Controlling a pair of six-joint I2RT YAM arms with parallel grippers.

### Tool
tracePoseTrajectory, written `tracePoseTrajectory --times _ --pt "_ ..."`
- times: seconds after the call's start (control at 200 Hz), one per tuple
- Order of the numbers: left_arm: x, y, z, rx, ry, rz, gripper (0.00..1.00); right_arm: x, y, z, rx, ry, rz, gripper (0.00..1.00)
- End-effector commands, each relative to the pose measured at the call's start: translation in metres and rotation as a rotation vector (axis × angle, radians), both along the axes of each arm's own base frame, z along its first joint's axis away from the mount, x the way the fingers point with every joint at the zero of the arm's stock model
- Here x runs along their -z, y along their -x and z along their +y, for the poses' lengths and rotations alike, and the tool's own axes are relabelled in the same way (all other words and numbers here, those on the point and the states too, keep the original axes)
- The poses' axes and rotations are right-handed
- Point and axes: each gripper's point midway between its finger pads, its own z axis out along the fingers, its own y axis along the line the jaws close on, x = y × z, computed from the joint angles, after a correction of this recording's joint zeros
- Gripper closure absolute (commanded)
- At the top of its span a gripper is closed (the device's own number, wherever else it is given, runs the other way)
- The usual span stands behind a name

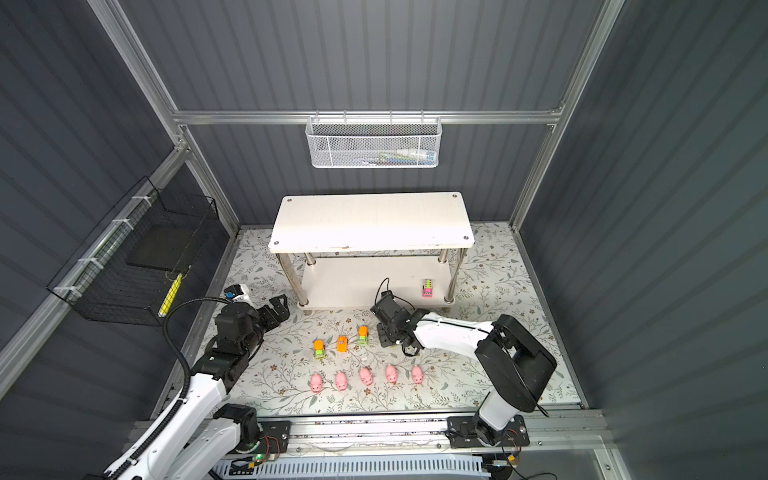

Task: Place and organize the plastic toys onto the shelf
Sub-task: 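Lower the right gripper and grasp the pink-topped green truck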

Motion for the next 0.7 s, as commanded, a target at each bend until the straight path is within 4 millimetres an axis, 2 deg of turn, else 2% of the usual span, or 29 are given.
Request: tracePoseTrajectory --times 0.0,0.42,0.695 --pt "0.0026 0.0003 -0.0022 0.011 -0.007 0.001 0.0 0.005 0.0019 -0.005 0.005 0.034 0.015 0.57" --pt "0.0035 0.0014 -0.0005 0.004 -0.014 0.004 0.0 0.0088 0.002 -0.0055 0.006 0.049 0.026 0.58" --pt "0.0029 -0.0009 -0.0009 0.004 -0.014 0.002 0.0 0.006 0.0011 -0.007 0.013 0.051 0.017 0.69"
